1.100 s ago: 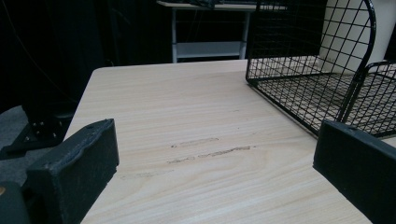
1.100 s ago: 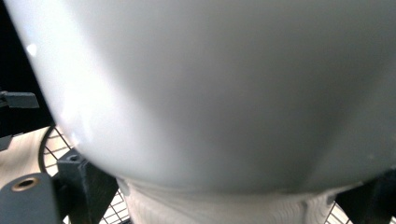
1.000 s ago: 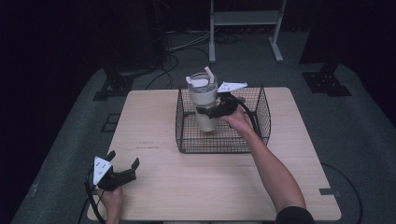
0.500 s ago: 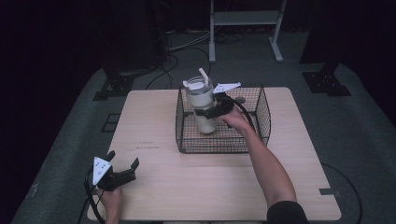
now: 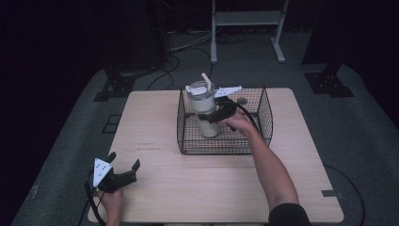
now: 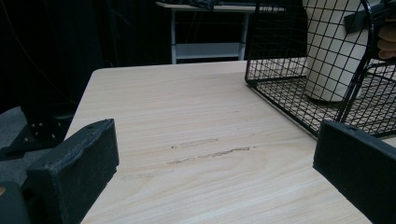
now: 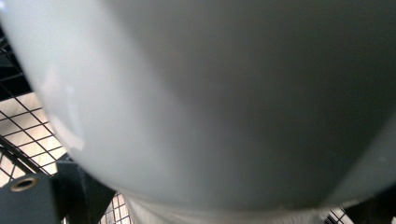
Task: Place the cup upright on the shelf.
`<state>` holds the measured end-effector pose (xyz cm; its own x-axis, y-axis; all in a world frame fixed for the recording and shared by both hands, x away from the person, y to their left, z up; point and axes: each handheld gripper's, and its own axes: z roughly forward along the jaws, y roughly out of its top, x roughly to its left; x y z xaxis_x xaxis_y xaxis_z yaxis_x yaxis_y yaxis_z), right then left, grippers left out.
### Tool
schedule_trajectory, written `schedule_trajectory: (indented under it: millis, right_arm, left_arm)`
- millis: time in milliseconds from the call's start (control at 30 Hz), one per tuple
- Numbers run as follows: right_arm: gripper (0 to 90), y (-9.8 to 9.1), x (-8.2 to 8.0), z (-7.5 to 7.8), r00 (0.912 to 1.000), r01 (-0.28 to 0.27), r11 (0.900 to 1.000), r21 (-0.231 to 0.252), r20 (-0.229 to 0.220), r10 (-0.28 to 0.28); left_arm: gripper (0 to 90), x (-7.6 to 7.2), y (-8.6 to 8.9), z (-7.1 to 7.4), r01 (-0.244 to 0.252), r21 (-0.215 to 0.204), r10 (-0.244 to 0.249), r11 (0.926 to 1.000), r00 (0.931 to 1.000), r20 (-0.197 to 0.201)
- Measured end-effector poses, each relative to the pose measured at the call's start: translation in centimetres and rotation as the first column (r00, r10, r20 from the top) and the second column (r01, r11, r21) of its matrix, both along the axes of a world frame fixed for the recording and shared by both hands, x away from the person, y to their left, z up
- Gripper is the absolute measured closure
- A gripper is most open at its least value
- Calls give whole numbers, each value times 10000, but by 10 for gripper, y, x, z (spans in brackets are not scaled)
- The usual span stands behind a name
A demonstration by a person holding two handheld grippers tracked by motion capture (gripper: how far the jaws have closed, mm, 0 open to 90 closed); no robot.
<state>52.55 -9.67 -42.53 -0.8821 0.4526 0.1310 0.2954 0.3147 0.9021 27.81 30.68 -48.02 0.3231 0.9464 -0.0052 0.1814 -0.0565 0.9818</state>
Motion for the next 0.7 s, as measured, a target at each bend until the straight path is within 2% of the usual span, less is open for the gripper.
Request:
schedule_trajectory:
  millis: [200, 367, 600, 700]
  right_arm:
    - [78, -9, -2, -2, 10000, 68, 9999, 120, -62, -68]
    - [78, -13, -6, -5, 9991, 34, 9999, 98, 414, -38]
    - [74, -13, -8, -5, 9987, 56, 9999, 110, 499, -61]
    - [22, -15, -8, -5, 9983, 136, 9998, 113, 573, -143]
  left_arm:
    - [0, 0, 0, 0, 25, 8, -25, 10000, 10000, -10]
    - [0, 0, 0, 0, 22, 33, -22, 10000, 10000, -20]
    - [0, 0, -1, 0, 30, 49, -30, 10000, 10000, -10]
    - [0, 0, -1, 0, 22, 52, -22, 10000, 10000, 1]
